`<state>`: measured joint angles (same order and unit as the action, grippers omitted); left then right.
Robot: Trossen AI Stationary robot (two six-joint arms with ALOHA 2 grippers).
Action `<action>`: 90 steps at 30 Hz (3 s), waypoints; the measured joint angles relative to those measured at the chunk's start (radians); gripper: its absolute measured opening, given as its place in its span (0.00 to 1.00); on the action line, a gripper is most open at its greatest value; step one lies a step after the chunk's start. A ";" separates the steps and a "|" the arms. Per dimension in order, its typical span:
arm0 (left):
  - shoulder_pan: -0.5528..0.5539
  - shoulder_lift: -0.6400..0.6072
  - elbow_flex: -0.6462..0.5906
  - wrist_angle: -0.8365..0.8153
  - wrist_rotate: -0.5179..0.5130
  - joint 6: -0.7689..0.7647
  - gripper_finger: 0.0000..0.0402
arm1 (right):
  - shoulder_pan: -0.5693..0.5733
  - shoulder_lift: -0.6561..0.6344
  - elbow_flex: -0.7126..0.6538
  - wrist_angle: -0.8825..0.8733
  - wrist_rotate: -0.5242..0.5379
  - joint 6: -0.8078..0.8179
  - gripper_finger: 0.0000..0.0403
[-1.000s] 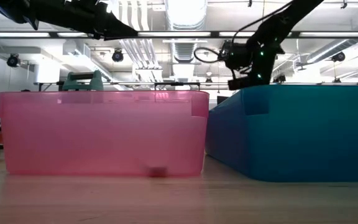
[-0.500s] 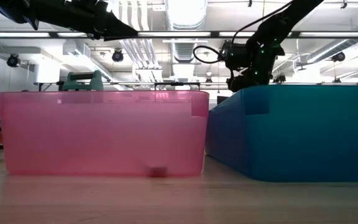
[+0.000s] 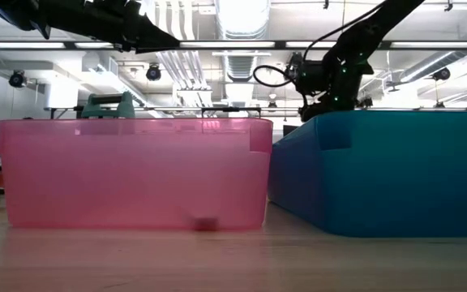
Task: Pick & Place Kitchen Items
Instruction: Put the pink spatula into the yellow bin
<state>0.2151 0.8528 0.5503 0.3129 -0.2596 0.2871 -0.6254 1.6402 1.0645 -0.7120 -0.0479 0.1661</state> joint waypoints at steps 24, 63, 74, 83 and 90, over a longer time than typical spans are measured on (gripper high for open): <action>0.000 0.000 0.000 -0.001 0.000 0.000 0.54 | -0.003 0.000 -0.122 0.127 0.032 0.010 0.51; 0.000 0.000 0.000 -0.001 0.000 -0.003 0.54 | -0.011 0.000 -0.237 0.332 0.051 0.011 0.34; 0.000 0.000 0.000 -0.001 0.000 -0.003 0.54 | -0.014 -0.008 -0.197 0.322 0.079 0.014 0.03; 0.000 0.000 0.000 -0.001 0.000 -0.003 0.54 | -0.017 -0.106 -0.152 0.262 0.222 -0.013 0.03; 0.000 0.000 0.000 -0.001 0.000 -0.003 0.54 | -0.014 -0.192 -0.057 0.261 0.148 -0.039 0.03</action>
<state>0.2153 0.8528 0.5503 0.3122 -0.2596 0.2839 -0.6392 1.4477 1.0076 -0.4515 0.0997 0.1274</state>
